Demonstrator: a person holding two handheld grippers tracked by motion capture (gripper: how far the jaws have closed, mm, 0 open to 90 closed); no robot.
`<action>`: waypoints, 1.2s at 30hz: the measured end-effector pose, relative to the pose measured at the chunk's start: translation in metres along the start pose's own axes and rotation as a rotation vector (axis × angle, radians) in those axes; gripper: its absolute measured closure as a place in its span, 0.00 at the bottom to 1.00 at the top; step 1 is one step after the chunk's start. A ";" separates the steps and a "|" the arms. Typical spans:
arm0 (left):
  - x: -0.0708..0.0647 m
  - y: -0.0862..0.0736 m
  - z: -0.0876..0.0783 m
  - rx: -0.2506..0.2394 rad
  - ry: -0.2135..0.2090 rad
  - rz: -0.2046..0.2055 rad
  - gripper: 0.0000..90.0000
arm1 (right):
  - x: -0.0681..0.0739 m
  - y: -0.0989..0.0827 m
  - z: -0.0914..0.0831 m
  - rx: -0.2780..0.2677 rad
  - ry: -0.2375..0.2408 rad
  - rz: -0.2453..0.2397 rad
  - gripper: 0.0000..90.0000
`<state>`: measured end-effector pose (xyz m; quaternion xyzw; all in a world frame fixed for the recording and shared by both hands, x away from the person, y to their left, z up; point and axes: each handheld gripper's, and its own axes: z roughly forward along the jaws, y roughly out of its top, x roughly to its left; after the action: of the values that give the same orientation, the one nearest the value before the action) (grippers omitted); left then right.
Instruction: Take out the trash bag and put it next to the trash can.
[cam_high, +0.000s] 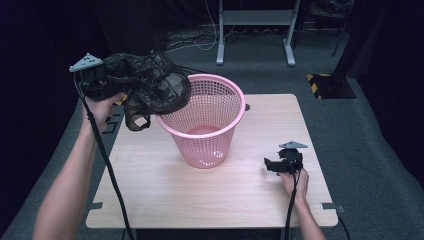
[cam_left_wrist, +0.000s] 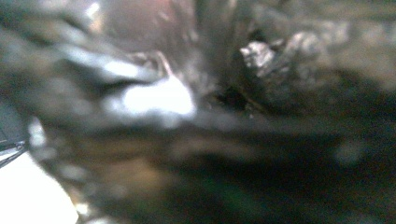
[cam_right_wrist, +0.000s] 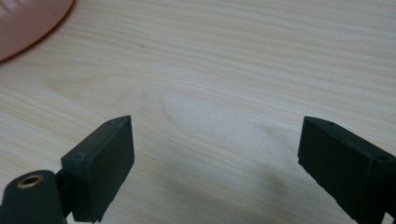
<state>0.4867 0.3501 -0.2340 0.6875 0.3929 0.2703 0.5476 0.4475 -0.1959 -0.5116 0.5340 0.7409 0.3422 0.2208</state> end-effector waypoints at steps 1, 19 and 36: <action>0.001 -0.001 -0.001 0.001 0.002 -0.002 0.96 | -0.001 -0.002 0.001 0.000 0.001 0.006 0.11; 0.028 -0.034 -0.012 0.019 0.109 -0.076 0.95 | -0.001 -0.011 0.009 0.024 -0.013 -0.007 0.11; 0.043 -0.066 -0.016 0.096 0.283 -0.183 0.97 | 0.001 -0.011 0.009 0.026 -0.018 -0.018 0.12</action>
<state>0.4808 0.4006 -0.2957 0.6293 0.5397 0.2942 0.4755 0.4460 -0.1945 -0.5257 0.5333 0.7480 0.3257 0.2236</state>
